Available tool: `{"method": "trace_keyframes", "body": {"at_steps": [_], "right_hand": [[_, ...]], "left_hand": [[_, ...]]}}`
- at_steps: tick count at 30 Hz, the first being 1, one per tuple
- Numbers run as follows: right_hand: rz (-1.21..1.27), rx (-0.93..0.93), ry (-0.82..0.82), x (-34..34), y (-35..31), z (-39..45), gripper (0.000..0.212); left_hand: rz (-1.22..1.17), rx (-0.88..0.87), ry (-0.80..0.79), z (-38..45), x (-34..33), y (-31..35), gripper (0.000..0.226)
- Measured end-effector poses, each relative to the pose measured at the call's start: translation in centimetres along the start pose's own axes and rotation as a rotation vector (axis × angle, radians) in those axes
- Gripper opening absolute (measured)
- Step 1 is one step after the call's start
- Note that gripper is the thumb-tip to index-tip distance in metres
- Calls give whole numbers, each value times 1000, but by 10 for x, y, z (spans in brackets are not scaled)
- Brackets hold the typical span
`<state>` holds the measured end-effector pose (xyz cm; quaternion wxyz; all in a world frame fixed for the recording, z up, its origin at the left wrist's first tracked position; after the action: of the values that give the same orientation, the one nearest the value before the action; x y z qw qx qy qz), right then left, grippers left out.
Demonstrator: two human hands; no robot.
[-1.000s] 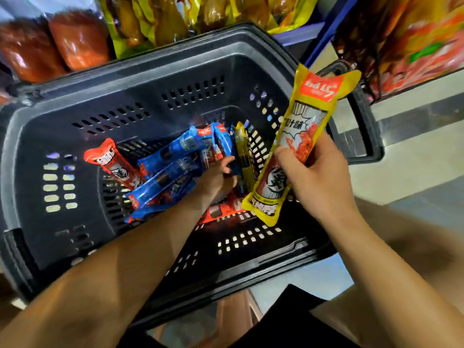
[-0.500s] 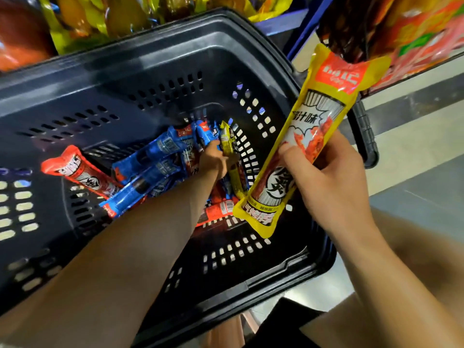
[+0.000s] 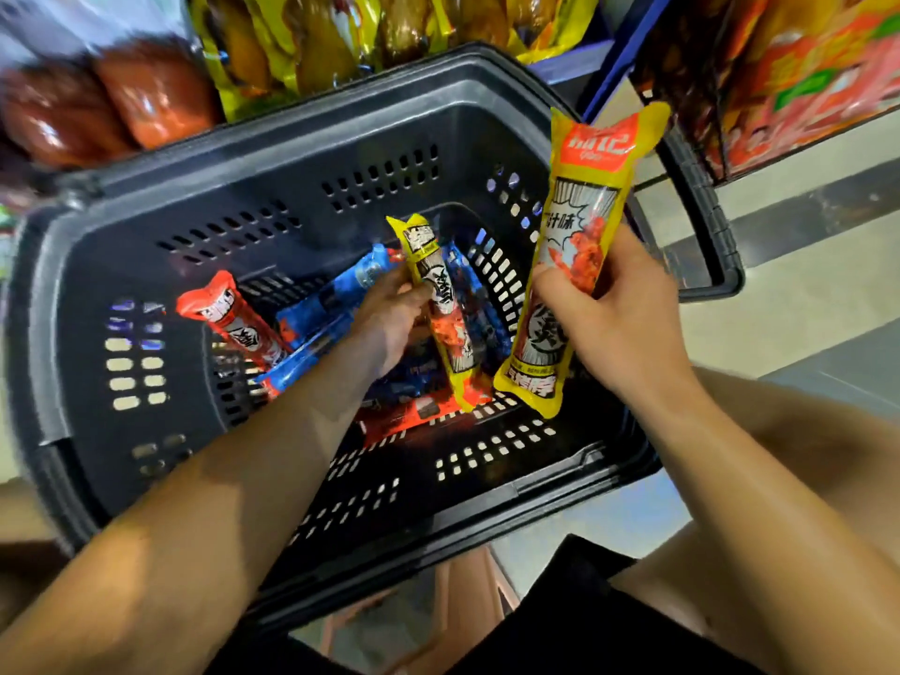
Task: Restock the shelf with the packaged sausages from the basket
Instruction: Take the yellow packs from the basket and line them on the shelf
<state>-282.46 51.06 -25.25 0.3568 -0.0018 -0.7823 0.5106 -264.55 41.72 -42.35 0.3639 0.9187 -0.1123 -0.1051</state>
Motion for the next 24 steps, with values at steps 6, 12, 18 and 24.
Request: {"method": "trace_keyframes", "body": {"at_steps": [6, 12, 18, 24], "right_hand": [[166, -6, -186, -37, -8, -19, 27], [286, -37, -277, -68, -24, -45, 22], [262, -23, -302, -84, -37, -57, 32], [342, -54, -362, -95, -39, -73, 34]], "left_hand": [[-288, -73, -85, -68, 42, 28, 27], [-300, -97, -14, -118, 86, 35, 32], [326, -475, 166, -173, 110, 88, 9], [654, -607, 248, -199, 128, 116, 22]]}}
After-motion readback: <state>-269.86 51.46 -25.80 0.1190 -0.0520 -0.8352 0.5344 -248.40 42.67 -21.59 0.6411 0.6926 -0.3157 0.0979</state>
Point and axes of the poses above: each hand's wrist, its own z-axis towards the middle knuckle, its own x-axis out of the back of the hand, y = z × x, the point moved 8 cm from there along z, towards the middle knuckle, and after that the axes turned 2 degrees about x, right-handed, at the moved point
